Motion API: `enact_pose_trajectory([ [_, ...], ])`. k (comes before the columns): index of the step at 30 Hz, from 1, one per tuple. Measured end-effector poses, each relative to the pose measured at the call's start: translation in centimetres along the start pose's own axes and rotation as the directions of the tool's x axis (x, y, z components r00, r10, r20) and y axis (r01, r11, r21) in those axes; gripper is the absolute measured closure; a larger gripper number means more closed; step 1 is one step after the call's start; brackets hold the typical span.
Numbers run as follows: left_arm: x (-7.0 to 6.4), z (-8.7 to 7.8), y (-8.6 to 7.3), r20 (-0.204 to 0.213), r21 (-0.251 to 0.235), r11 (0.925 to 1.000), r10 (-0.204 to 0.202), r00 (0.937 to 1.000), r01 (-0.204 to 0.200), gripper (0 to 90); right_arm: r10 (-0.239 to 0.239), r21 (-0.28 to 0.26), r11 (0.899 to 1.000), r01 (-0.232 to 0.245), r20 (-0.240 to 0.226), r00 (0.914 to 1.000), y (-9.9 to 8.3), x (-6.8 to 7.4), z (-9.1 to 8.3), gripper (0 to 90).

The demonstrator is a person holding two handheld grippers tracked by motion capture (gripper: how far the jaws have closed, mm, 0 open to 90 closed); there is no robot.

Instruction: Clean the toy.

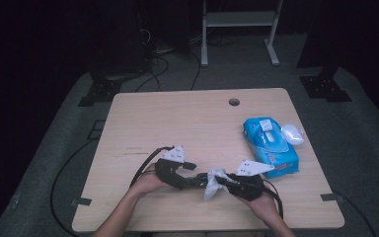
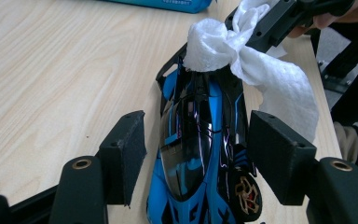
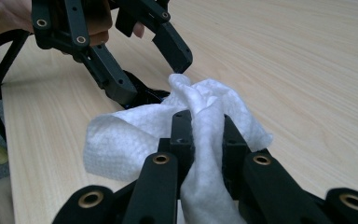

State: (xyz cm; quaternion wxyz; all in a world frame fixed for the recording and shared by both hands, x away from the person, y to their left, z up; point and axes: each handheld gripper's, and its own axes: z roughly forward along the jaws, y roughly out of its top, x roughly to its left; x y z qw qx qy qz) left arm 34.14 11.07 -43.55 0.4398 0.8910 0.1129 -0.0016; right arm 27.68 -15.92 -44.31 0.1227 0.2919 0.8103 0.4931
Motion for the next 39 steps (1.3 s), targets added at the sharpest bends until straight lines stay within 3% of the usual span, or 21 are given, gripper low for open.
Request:
enact_pose_trajectory([
  [6,-0.6,0.4,-0.4,-0.004,0.008,0.9999,0.015,0.9999,-0.015,35.8,-0.022,0.019,1.0,0.022,-0.001,0.9998,-0.8,0.6,-0.2,79.7],
  [11,-1.4,1.0,-0.3,-0.006,0.051,0.9973,0.054,0.9985,-0.053,35.3,-0.024,0.057,0.998,0.023,0.009,0.9997,-1.8,0.6,-0.3,79.7],
  [18,-2.0,1.9,-0.2,-0.018,0.081,0.9954,0.053,0.9984,-0.051,33.0,-0.013,0.106,0.994,0.011,0.018,0.9998,-2.8,0.4,0.0,79.7],
  [24,-2.4,3.1,0.2,-0.057,0.144,0.9887,0.05,0.9971,-0.042,23.1,0.0,0.057,0.998,-0.001,0.03,0.9995,-2.2,0.4,-2.0,79.7],
  [27,-2.6,4.0,0.3,-0.072,0.192,0.981,0.044,0.9964,-0.029,20.6,0.019,0.032,0.999,-0.02,0.044,0.9989,-2.1,0.1,-3.8,79.6],
  [30,-2.6,4.4,0.4,-0.079,0.2,0.9796,0.028,0.9965,-0.012,19.0,0.024,0.024,0.999,-0.026,0.063,0.9977,-2.3,-0.3,-4.8,79.6],
  [39,-2.7,6.0,0.6,-0.105,0.267,0.9638,0.027,0.9941,0.002,17.9,0.025,0.02,0.999,-0.027,0.088,0.9958,-2.6,-0.7,-5.7,79.3],
])
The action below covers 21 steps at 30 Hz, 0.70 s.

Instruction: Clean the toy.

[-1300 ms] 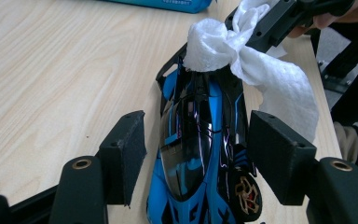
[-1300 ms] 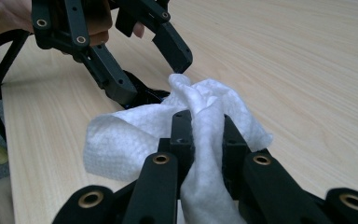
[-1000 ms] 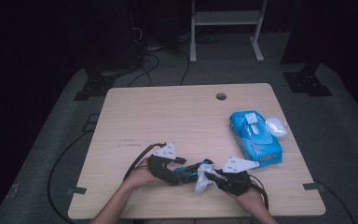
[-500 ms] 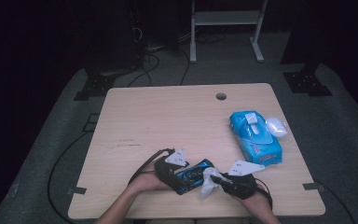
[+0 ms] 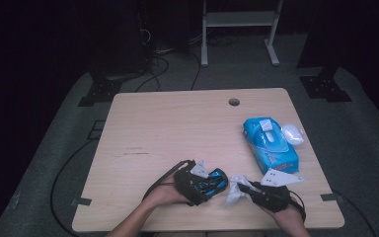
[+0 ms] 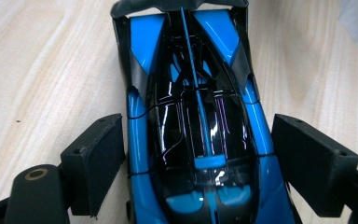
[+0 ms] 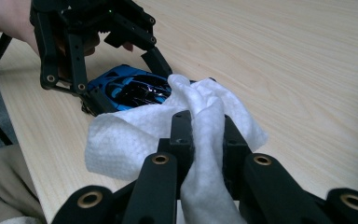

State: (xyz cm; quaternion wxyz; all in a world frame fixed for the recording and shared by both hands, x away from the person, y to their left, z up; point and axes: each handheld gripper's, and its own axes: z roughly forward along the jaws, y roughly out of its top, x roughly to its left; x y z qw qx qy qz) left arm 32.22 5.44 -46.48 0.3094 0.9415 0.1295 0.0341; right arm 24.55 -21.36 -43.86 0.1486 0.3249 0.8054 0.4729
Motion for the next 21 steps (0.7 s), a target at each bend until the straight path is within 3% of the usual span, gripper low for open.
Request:
enact_pose_trajectory([
  [4,0.0,0.3,0.1,-0.007,-0.003,1.0,0.002,1.0,-0.002,19.0,-0.003,0.002,1.0,0.003,0.002,1.0,0.0,0.0,0.0,79.4],
  [10,-0.3,0.0,0.3,-0.02,-0.008,0.9989,0.046,0.9987,-0.046,25.9,0.007,-0.003,1.0,-0.007,0.01,0.9999,-0.2,-0.2,-0.2,79.3],
  [21,0.3,-0.7,0.7,0.004,-0.054,0.997,0.056,0.9984,-0.056,26.5,0.026,-0.011,1.0,-0.026,0.024,0.9994,-0.5,-0.8,-0.9,79.3],
])
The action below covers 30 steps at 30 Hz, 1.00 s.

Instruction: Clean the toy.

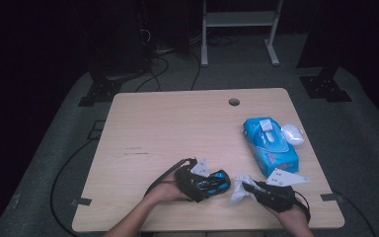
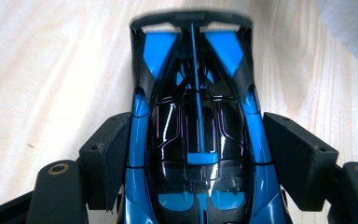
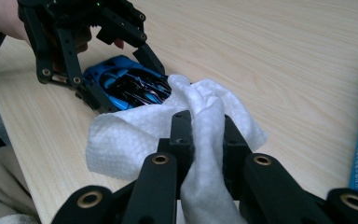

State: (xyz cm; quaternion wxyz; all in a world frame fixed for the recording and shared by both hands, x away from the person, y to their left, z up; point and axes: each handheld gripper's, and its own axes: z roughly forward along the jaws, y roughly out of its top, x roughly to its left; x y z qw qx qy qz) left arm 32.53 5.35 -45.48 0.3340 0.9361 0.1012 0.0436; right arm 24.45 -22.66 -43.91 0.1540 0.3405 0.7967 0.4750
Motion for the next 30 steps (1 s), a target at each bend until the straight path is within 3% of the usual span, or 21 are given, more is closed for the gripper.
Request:
enact_pose_trajectory([
  [4,1.4,-0.5,0.8,-0.034,0.008,0.9997,0.021,0.9992,-0.021,26.5,0.004,-0.002,1.0,-0.004,0.008,1.0,0.1,-0.3,-0.4,79.3],
  [15,5.0,-0.2,0.8,-0.081,0.035,0.9992,-0.017,0.9966,0.019,26.5,0.028,0.023,0.999,-0.028,0.038,0.9989,-0.9,-1.6,-0.7,79.3],
  [23,5.9,0.7,0.5,-0.075,0.064,0.9977,-0.016,0.9971,0.021,26.5,0.043,0.062,0.997,-0.048,0.07,0.9966,-1.9,-2.8,-0.8,79.2],
  [30,6.2,0.9,0.0,-0.053,0.061,0.9971,-0.043,0.9977,0.046,26.0,0.052,0.099,0.993,-0.059,0.074,0.9959,-2.8,-3.4,-0.3,75.6],
])
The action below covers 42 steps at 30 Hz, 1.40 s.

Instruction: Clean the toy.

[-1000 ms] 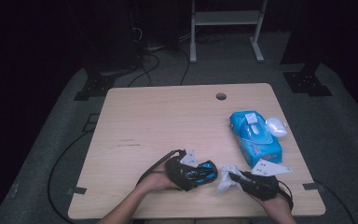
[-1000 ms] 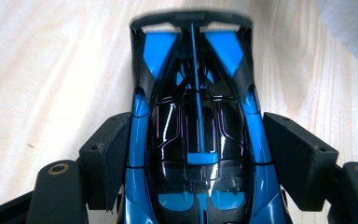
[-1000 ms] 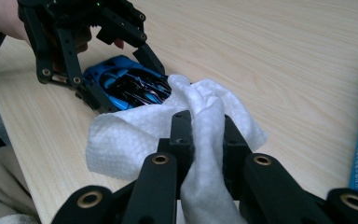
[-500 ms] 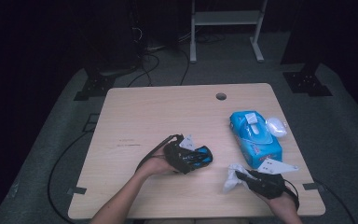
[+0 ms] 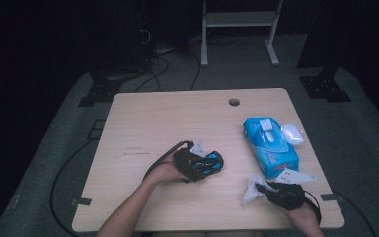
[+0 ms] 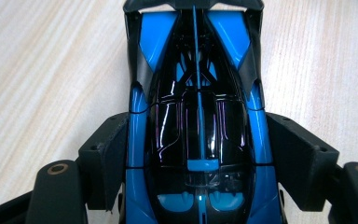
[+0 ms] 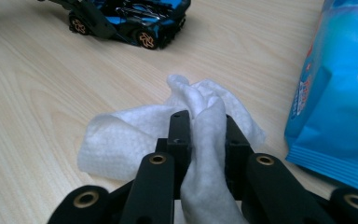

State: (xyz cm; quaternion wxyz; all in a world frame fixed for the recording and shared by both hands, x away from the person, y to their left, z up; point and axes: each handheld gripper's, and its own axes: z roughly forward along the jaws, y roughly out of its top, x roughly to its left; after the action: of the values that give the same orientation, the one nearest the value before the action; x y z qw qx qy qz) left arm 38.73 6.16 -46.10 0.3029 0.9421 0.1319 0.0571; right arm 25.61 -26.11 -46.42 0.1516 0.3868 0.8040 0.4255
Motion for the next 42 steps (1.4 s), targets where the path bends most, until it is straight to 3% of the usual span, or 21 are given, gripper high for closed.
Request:
enact_pose_trajectory([
  [3,0.0,-0.1,-0.1,0.01,-0.013,0.9998,-0.013,0.9999,0.013,25.1,0.012,0.01,1.0,-0.012,0.002,0.9999,-0.1,-0.2,0.1,69.8],
  [4,0.0,-0.3,-0.1,0.012,-0.035,0.9991,-0.022,0.9997,0.022,22.6,0.024,0.02,1.0,-0.024,0.01,0.9997,-0.1,-0.5,0.2,60.8],
  [6,-0.1,-0.5,0.0,0.007,-0.046,0.9987,-0.021,0.9998,0.021,20.7,0.027,0.023,0.999,-0.027,0.017,0.9995,-0.1,-0.6,0.3,57.8],
  [7,-0.2,-0.9,0.1,-0.003,-0.063,0.9978,-0.023,0.9997,0.023,19.7,0.04,0.022,0.999,-0.041,0.017,0.9991,-0.1,-0.9,0.2,51.4],
  [13,0.0,-1.9,-0.1,-0.027,-0.095,0.995,-0.035,0.999,0.032,17.7,0.045,-0.003,0.999,-0.045,0.003,0.999,0.2,-1.1,-0.3,43.3],
  [29,-0.1,-4.8,-2.2,-0.079,-0.144,0.9882,-0.065,0.9948,0.053,13.6,0.049,-0.056,0.997,-0.051,-0.026,0.9985,0.8,-1.2,-1.1,38.8],
  [42,-0.3,-6.3,-4.2,-0.109,-0.167,0.9829,-0.097,0.9894,0.078,12.7,0.053,-0.061,0.997,-0.055,-0.032,0.9981,1.1,-1.4,-1.2,37.8],
])
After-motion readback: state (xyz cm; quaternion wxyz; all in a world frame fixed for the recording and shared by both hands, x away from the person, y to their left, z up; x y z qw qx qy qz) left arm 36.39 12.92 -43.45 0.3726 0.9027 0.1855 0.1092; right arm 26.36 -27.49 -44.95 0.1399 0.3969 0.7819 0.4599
